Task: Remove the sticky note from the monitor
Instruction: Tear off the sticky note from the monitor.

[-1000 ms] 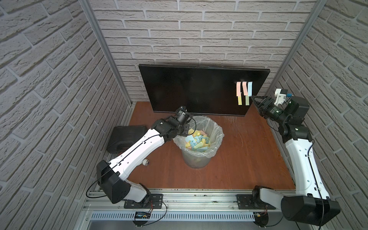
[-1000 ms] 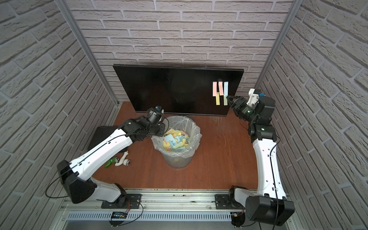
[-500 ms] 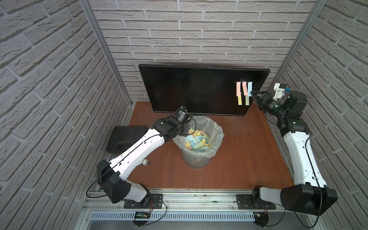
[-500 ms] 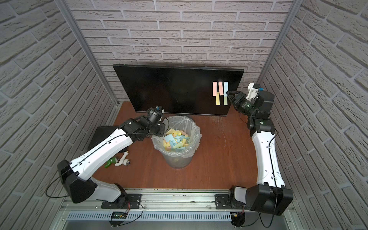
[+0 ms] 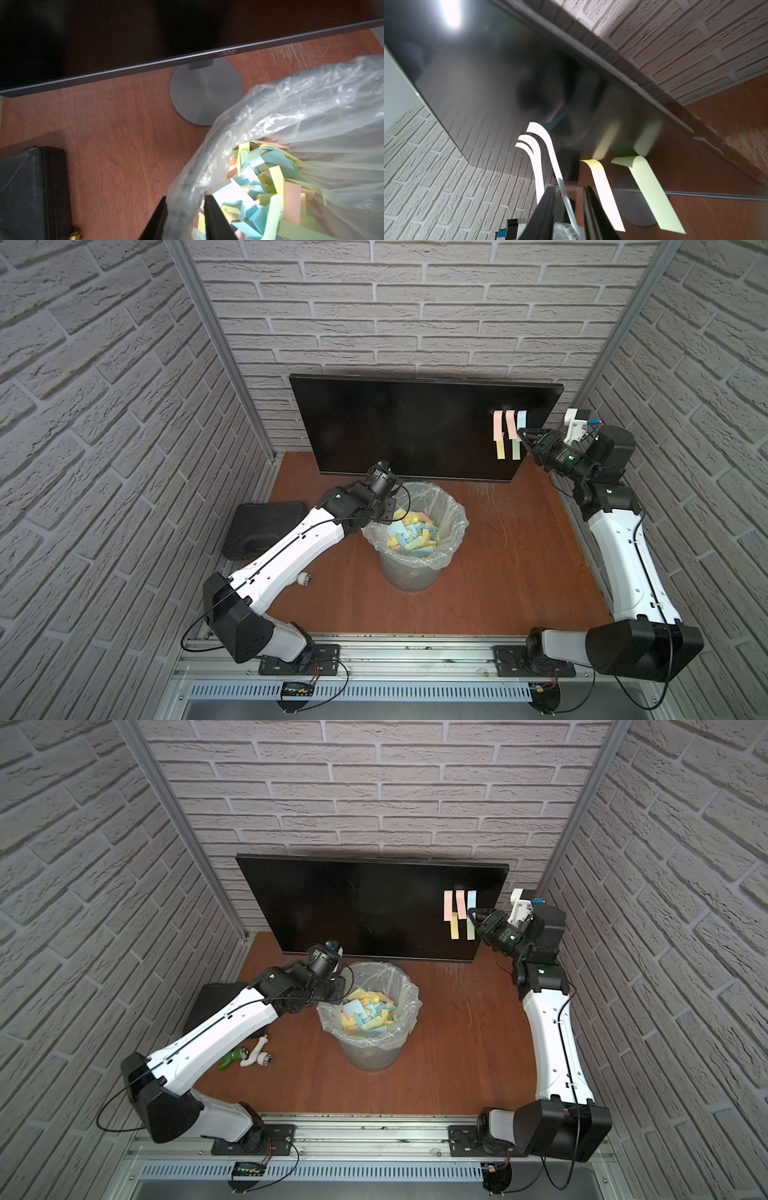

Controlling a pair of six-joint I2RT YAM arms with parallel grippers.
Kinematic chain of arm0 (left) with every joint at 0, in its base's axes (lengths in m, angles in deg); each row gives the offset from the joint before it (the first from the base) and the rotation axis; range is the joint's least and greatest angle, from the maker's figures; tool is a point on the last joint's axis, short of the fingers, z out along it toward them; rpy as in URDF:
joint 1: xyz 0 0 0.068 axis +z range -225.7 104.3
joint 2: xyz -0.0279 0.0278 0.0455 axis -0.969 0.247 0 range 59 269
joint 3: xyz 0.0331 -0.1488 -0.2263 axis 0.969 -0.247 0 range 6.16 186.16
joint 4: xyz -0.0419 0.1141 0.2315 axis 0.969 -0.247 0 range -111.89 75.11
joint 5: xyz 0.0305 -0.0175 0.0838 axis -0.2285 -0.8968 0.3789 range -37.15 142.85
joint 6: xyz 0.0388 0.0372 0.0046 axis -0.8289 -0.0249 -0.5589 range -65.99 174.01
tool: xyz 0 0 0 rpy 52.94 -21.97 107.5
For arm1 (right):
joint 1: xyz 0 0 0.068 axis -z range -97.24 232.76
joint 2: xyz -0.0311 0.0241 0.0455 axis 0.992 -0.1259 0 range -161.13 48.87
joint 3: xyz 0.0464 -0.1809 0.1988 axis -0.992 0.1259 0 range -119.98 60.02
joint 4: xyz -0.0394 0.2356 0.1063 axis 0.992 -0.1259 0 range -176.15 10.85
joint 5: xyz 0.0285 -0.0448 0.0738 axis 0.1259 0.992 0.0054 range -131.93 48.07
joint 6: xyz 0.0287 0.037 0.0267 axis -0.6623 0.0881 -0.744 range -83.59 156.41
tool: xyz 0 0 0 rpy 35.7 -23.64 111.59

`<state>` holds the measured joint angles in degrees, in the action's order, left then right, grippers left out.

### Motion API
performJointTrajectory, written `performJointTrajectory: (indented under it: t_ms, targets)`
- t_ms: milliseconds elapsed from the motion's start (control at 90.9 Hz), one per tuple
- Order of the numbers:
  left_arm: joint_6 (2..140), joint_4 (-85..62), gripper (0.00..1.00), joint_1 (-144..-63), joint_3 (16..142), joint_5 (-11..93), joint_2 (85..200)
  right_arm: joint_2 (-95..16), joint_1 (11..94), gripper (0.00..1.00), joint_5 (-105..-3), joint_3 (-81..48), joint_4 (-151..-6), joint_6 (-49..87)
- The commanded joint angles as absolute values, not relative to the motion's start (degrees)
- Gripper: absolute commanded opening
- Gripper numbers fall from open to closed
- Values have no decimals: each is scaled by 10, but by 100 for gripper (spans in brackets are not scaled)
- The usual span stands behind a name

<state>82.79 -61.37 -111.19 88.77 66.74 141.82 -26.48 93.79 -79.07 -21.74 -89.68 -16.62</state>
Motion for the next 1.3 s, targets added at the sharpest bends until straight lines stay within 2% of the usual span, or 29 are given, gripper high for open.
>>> performJointTrajectory:
  t_ms: [0,220,1034,1144,1287]
  targets:
    - [834,-608,31,-1117,900,651,1428,-259,934,19,-784,-232,-879,-152]
    - [834,-609,31,-1117,897,654,1426,-243,934,3,-772,-231,-890,-141]
    - [834,-606,31,-1117,893,654,1427,-168,930,3,-786,-259,-947,-107]
    - [835,-606,31,-1117,895,654,1426,-156,902,3,-792,-257,-967,-81]
    - [835,-606,31,-1117,894,654,1426,-137,814,3,-754,-245,-1026,-10]
